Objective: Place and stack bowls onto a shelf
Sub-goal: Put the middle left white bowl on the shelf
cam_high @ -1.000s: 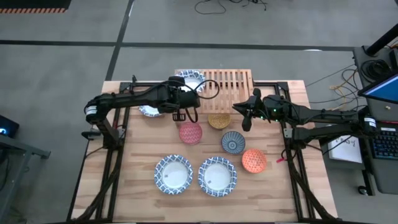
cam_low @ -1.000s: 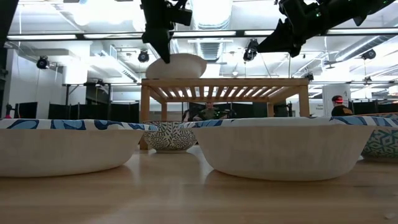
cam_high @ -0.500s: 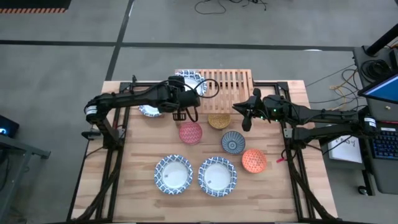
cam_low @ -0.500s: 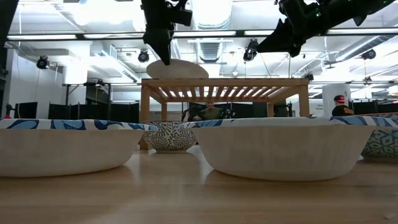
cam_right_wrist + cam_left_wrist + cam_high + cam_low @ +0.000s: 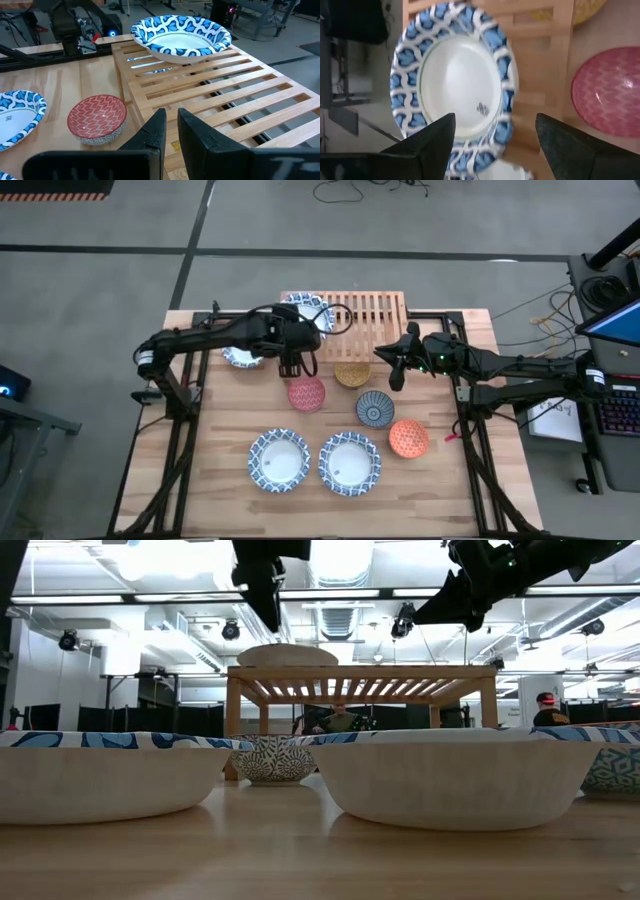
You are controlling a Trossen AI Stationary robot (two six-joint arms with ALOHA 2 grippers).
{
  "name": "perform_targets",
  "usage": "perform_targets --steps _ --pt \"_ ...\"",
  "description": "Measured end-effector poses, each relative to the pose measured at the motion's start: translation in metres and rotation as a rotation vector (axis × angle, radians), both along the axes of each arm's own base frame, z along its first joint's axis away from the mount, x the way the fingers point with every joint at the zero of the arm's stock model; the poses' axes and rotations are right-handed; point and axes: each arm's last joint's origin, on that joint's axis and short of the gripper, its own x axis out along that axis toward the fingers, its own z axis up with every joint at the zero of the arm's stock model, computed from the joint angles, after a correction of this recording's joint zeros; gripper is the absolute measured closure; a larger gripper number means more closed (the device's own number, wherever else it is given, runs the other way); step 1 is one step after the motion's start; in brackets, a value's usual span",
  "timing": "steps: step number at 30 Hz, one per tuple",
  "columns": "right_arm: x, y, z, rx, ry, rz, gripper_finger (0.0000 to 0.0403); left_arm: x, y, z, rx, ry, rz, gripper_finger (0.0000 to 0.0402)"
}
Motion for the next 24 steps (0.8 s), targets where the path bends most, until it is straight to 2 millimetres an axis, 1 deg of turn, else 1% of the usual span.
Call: perform_targets --steps 3,6,9,11,14,17,21,24 --pt "0.000 0.000 -0.001 0.001 0.001 0.000 0.0365 -0.010 -0.004 0.014 -0.043 -0.050 0.040 0.0148" --pt "0.000 0.000 -0.002 0.003 0.007 0.000 0.0365 -0.028 -0.013 0.029 -0.123 -0.151 0.060 0.0154" --pt "0.000 0.000 -0.002 0.012 0.002 -0.003 0.0365 -0.048 -0.025 0.038 -0.173 -0.300 0.058 0.0162" --pt "0.000 0.000 -0.002 0.023 -0.002 -0.006 0.0365 -0.059 -0.037 0.037 -0.193 -0.416 0.040 0.0165" --pt "0.000 0.000 -0.002 0.041 -0.009 -0.011 0.0365 -0.073 -0.055 0.029 -0.228 -0.597 -0.014 0.0169" --pt "0.000 0.001 -0.002 0.068 -0.018 -0.008 0.0365 -0.084 -0.072 0.012 -0.272 -0.752 -0.075 0.0169" --pt "0.001 0.002 -0.002 0.121 -0.041 0.034 0.0365 -0.097 -0.091 -0.016 -0.313 -0.897 -0.169 0.0169" --pt "0.002 0.005 0.001 0.152 -0.079 0.057 0.0365 -0.107 -0.097 -0.040 -0.283 -0.951 -0.152 0.0169"
